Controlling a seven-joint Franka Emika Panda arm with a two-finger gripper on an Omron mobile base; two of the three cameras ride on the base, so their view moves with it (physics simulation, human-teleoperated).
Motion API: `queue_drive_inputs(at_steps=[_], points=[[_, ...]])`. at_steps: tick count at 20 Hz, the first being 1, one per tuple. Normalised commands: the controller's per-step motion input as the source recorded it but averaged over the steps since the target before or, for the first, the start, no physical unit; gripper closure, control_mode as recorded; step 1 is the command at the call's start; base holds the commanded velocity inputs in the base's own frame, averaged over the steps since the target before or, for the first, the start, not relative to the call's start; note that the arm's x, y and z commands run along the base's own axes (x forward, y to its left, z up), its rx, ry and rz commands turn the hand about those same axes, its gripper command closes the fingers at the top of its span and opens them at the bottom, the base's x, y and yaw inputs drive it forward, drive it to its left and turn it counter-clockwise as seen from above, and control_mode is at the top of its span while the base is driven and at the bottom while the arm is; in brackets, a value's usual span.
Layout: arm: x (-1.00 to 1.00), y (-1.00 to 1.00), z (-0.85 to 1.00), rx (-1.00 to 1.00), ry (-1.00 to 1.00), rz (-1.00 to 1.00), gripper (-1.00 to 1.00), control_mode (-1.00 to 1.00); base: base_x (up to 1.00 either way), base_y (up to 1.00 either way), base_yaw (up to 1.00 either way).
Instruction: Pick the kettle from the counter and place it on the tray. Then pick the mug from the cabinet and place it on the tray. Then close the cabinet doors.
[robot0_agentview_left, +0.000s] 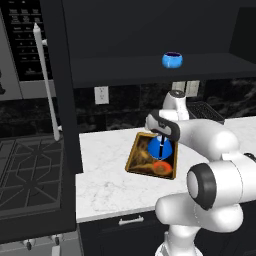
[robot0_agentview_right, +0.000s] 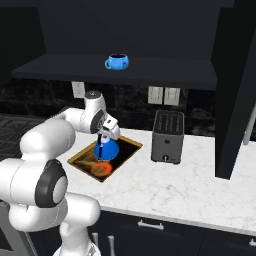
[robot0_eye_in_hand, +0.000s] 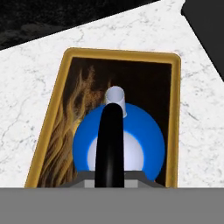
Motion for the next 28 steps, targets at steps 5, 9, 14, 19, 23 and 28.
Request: queue_drive_inputs(at_steps=[5, 9, 14, 19, 23, 28], points=[[0.08, 0.0, -0.11, 0.0, -0.06, -0.01, 1.0, -1.0, 0.0, 0.0, 0.0], [0.12, 0.0, -0.12, 0.0, -0.07, -0.01, 1.0, -1.0, 0.0, 0.0, 0.0], [0.18, 0.0, -0.06, 0.02, -0.09, -0.02, 1.0, -1.0, 0.0, 0.0, 0.0], [0.24, 0.0, -0.11, 0.0, -0.03, -0.03, 1.0, -1.0, 0.0, 0.0, 0.0], [0.13, 0.0, -0.09, 0.0, 0.0, -0.01, 1.0, -1.0, 0.0, 0.0, 0.0], [0.0, 0.0, 0.0, 0.0, 0.0, 0.0, -1.0, -1.0, 0.0, 0.0, 0.0]])
